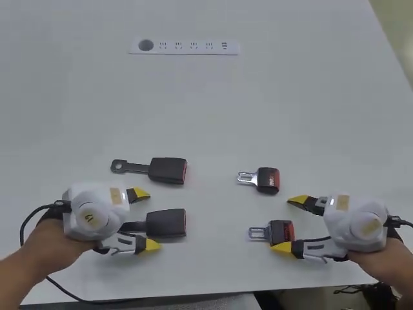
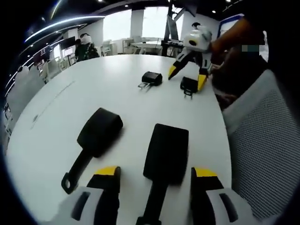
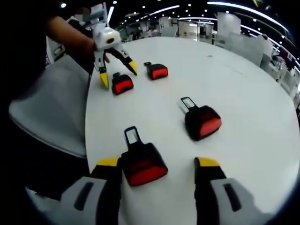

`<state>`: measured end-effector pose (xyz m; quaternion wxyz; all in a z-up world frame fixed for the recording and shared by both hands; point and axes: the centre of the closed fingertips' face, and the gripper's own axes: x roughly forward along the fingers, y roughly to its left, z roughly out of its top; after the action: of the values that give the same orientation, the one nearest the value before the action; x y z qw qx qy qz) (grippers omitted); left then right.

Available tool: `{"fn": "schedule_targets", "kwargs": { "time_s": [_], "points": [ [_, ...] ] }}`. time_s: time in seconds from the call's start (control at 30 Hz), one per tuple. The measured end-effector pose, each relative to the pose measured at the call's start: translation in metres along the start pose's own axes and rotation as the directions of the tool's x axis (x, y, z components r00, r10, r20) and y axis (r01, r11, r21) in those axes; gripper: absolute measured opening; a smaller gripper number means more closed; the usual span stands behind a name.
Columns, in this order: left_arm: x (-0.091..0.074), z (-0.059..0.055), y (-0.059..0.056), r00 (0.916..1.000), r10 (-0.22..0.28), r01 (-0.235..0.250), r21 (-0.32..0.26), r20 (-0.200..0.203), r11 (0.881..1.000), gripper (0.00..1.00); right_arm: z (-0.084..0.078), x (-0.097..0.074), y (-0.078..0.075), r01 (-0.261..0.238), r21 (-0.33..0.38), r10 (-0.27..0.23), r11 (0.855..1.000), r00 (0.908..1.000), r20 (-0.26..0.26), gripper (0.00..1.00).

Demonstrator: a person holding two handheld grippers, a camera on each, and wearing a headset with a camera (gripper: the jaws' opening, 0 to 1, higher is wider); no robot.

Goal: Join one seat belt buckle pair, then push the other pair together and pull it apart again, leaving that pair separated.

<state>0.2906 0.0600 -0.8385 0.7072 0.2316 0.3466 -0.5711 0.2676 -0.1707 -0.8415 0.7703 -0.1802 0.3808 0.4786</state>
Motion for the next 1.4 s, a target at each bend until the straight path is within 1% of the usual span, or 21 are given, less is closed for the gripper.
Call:
{"fn": "schedule_targets", "kwargs": {
  "time_s": [0.1, 0.2, 0.4, 0.47, 0.5, 0.6, 0.7, 0.8, 0.93, 1.03, 1.1, 1.17, 1.27, 1.4],
  "points": [
    [-0.002, -0.001, 0.0, 1.0, -0.007, 0.007, -0.005, 0.001, 1.0, 0.58, -0.001, -0.001, 0.001, -0.01, -0.009, 0.01, 1.0, 0.9999, -0.007, 0.64],
    [-0.004, -0.004, 0.0, 0.9999, -0.014, 0.014, 0.007, -0.004, 1.0, 0.53, -0.003, -0.002, 0.002, -0.021, -0.029, 0.02, 0.999, 0.9996, -0.02, 0.63],
    [-0.005, -0.008, -0.001, 0.9998, -0.016, 0.017, 0.027, -0.015, 0.999, 0.52, -0.003, -0.003, 0.004, -0.04, -0.041, 0.039, 0.998, 0.9989, -0.026, 0.61],
    [-0.005, -0.008, -0.003, 0.9994, -0.026, 0.027, 0.034, -0.023, 0.999, 0.52, -0.005, -0.003, 0.005, -0.047, -0.062, 0.044, 0.997, 0.9984, -0.036, 0.61],
    [-0.005, -0.008, -0.003, 0.9992, -0.027, 0.029, 0.046, -0.029, 0.999, 0.52, -0.005, -0.003, 0.006, -0.048, -0.074, 0.045, 0.996, 0.9981, -0.042, 0.61],
    [-0.004, -0.007, -0.004, 0.9984, -0.036, 0.038, 0.064, -0.043, 0.997, 0.52, -0.005, -0.003, 0.007, -0.055, -0.065, 0.053, 0.996, 0.9977, -0.043, 0.6],
    [-0.003, -0.006, -0.002, 0.9979, -0.039, 0.043, 0.067, -0.051, 0.997, 0.5, -0.005, -0.004, 0.008, -0.061, -0.071, 0.058, 0.996, 0.9972, -0.047, 0.59],
    [-0.003, -0.006, -0.004, 0.9974, -0.046, 0.05, 0.076, -0.056, 0.996, 0.5, -0.005, -0.004, 0.007, -0.059, -0.068, 0.056, 0.996, 0.9975, -0.042, 0.58],
    [-0.002, -0.004, -0.004, 0.9974, -0.047, 0.051, 0.069, -0.055, 0.996, 0.51, -0.005, -0.005, 0.005, -0.061, -0.06, 0.058, 0.996, 0.9974, -0.041, 0.56],
    [-0.001, -0.003, -0.005, 0.9972, -0.053, 0.056, 0.063, -0.053, 0.996, 0.5, -0.006, -0.005, 0.006, -0.068, -0.076, 0.065, 0.995, 0.9968, -0.048, 0.56],
    [0.0, -0.002, -0.006, 0.9969, -0.056, 0.06, 0.072, -0.054, 0.996, 0.5, -0.007, -0.005, 0.006, -0.076, -0.103, 0.07, 0.992, 0.996, -0.055, 0.56],
    [0.001, -0.001, -0.006, 0.9967, -0.06, 0.064, 0.074, -0.055, 0.995, 0.5, -0.007, -0.006, 0.007, -0.089, -0.097, 0.083, 0.991, 0.9947, -0.061, 0.54],
    [0.003, 0.0, -0.006, 0.9962, -0.066, 0.071, 0.08, -0.057, 0.994, 0.48, -0.008, -0.007, 0.01, -0.114, -0.113, 0.105, 0.987, 0.9914, -0.077, 0.48],
    [0.005, 0.003, -0.009, 0.9951, -0.083, 0.088, 0.099, -0.054, 0.991, 0.46, -0.008, -0.006, 0.013, -0.141, -0.147, 0.128, 0.979, 0.9873, -0.093, 0.47]
  ]
}}
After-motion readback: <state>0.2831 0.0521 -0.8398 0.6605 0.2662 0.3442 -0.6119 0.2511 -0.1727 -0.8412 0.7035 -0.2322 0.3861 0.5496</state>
